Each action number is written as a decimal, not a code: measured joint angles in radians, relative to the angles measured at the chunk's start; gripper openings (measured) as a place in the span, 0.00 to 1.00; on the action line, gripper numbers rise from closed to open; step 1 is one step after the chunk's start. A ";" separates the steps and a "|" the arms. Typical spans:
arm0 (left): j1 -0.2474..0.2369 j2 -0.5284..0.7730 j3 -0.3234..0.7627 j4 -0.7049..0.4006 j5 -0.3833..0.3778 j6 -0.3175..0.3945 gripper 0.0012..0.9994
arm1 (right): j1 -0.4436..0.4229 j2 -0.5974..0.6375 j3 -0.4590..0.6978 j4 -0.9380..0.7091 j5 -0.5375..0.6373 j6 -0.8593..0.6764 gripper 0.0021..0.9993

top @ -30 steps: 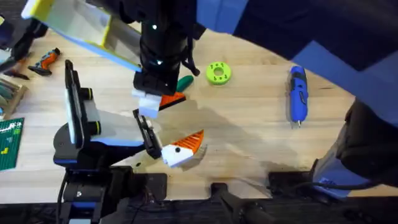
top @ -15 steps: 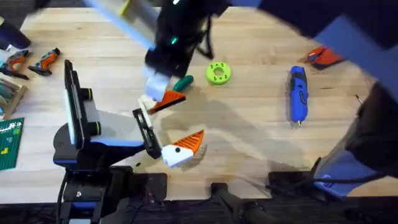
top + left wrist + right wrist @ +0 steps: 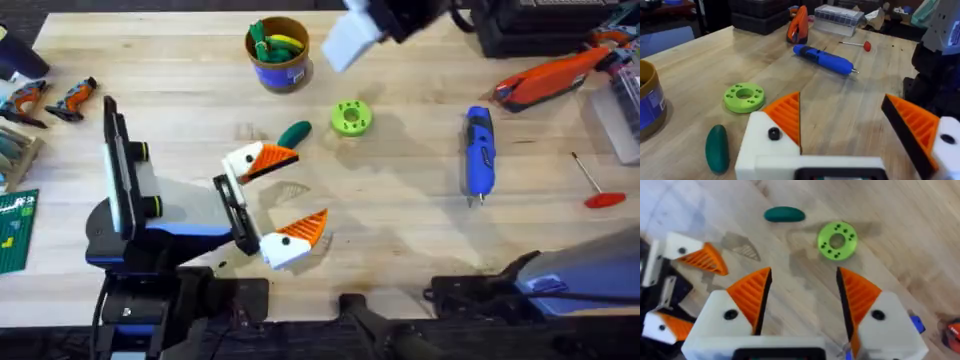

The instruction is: Pick up the gripper from the table and insert it into the empty holder that is missing its gripper. Then pick up a screw, insert it into the mounting hole, and use the screwdriver to tighten it. Finally, clean up the table by picking up the vegetable and placing it into the bucket.

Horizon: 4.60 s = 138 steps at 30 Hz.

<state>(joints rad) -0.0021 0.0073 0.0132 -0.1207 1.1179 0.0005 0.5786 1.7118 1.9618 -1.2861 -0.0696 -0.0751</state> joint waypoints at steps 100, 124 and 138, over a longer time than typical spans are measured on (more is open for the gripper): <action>0.000 0.000 0.000 0.002 -0.014 0.007 0.00 | -0.731 -0.148 -0.847 0.420 0.133 0.119 0.99; 0.000 0.000 0.000 0.002 -0.014 0.007 0.00 | -0.731 -0.009 -0.862 0.479 0.133 0.128 0.99; 0.000 0.000 0.000 0.002 -0.014 0.007 0.00 | -0.731 0.010 -0.863 0.487 0.133 0.131 0.98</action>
<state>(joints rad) -0.0021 0.0071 0.0132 -0.1188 1.1034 0.0074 -0.1528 1.7214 1.0985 -0.7994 0.0635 0.0559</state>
